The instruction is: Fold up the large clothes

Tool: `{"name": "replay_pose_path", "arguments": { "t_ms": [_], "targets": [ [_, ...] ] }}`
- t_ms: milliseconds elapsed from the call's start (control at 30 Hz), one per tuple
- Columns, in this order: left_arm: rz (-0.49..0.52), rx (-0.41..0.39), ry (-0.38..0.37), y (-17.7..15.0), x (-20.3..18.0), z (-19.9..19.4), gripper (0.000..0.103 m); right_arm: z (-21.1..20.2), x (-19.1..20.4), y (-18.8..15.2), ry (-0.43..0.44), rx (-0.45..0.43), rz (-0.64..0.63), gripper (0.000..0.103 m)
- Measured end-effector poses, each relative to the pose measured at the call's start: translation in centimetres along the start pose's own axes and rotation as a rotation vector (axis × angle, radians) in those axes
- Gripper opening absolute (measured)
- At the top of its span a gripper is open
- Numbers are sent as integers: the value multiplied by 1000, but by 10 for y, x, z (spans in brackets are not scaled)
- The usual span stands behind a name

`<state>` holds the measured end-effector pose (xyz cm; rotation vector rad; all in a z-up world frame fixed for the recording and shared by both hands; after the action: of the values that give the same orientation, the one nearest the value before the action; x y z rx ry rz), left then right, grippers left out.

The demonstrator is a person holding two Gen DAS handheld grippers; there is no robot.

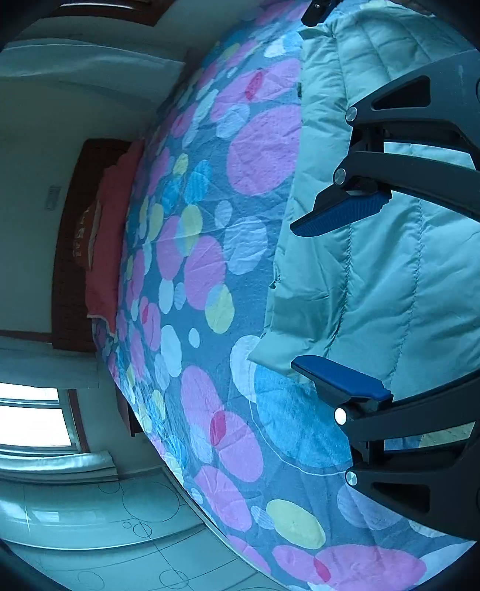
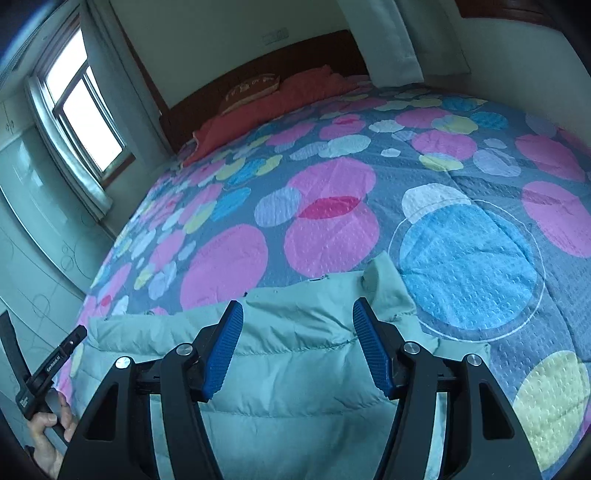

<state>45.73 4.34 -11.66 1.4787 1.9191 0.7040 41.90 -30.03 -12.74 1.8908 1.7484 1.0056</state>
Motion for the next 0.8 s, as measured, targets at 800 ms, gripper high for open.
{"name": "replay_pose_path", "arguments": {
  "t_ms": [800],
  "targets": [
    [-6, 42, 76, -13, 21, 0, 63, 19, -4, -14, -214, 101, -143, 61]
  ]
}}
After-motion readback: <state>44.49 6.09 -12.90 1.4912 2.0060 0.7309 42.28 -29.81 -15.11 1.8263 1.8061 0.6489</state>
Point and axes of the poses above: each gripper's, at about its wrist camera, not at the fingertips, and z roughly the way its jaws point, x to its left, y to its top, the point moved 4 cm from there along z, roughly the way its jaws point, and after that the axes turned 9 degrees about -z, right-handed, at the moved point
